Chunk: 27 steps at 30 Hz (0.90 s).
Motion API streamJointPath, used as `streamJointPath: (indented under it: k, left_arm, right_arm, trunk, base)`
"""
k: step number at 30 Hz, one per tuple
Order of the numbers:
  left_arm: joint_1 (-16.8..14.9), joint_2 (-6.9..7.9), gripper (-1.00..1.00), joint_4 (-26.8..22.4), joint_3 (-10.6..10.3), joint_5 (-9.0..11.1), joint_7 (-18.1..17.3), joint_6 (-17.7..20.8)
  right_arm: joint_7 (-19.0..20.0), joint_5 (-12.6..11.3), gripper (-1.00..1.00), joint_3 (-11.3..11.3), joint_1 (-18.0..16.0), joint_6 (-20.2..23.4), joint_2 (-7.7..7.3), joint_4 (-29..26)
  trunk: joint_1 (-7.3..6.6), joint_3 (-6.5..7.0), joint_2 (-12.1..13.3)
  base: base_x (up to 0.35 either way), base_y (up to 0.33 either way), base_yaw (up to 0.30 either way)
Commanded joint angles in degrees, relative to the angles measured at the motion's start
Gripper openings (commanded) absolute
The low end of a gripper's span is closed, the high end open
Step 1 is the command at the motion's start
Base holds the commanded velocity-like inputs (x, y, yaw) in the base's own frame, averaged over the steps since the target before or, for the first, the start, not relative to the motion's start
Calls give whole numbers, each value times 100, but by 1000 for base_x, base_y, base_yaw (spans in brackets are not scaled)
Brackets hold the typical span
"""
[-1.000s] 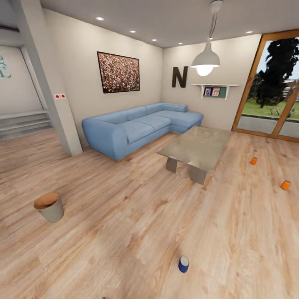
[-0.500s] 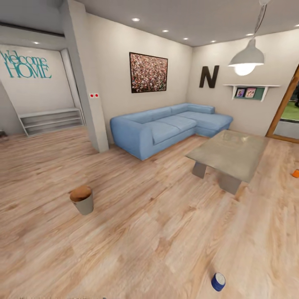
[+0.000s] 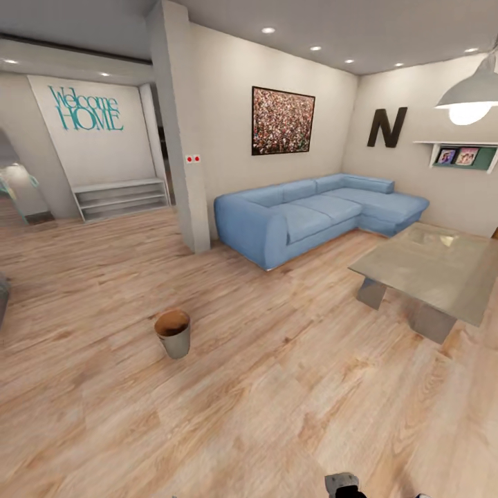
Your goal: Put the three can of soda from the living room inside the tash can in the kitchen.
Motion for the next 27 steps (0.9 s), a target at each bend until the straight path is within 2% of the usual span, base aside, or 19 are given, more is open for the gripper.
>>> streamJointPath:
  k: [1, 18, 21, 23, 27]
  left_arm:
    - [0, 0, 100, 1, 0, -4, 3, 0]
    - [0, 0, 100, 4, -7, -4, 21, -1]
    - [0, 0, 100, 3, -9, -3, 22, -1]
    - [0, 0, 100, 2, -8, -2, 22, -1]
    - [0, 0, 100, 1, -9, -3, 30, -1]
  right_arm:
    - [0, -2, 100, 0, 0, 15, -1, -7]
    - [58, 21, 100, 52, -19, 64, -43, -13]
    - [195, 31, 100, 57, -26, 63, -54, -12]
    - [423, 62, 100, 67, -30, 67, -52, -18]
    - [518, 82, 100, 78, -33, 88, -48, -19]
  trunk:
    - [0, 0, 0]
    - [0, 0, 0]
    - [0, 0, 0]
    - [0, 0, 0]
    - [0, 0, 0]
  base:
    - [269, 257, 11]
    - [303, 185, 1]
    - [316, 148, 0]
    - [316, 147, 0]
    - [316, 146, 0]
